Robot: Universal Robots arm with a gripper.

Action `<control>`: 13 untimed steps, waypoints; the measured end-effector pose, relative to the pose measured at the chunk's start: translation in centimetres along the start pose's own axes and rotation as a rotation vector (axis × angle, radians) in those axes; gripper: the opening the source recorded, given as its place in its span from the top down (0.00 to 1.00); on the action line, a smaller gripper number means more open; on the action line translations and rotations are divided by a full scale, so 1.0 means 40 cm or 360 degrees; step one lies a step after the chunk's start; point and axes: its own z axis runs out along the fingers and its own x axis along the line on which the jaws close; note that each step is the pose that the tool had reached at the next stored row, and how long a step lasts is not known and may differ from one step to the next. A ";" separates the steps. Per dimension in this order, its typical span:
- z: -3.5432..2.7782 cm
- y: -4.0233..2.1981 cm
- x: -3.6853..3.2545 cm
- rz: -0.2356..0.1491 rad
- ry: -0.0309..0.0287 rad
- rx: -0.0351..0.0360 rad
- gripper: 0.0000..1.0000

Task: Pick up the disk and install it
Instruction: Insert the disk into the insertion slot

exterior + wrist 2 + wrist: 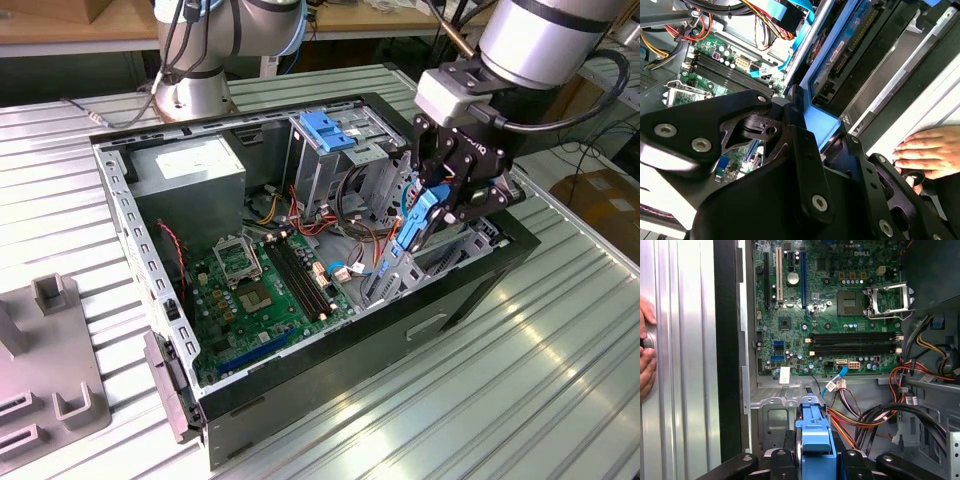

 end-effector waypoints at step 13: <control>0.010 0.000 0.000 0.0000 0.00000 0.0000 0.56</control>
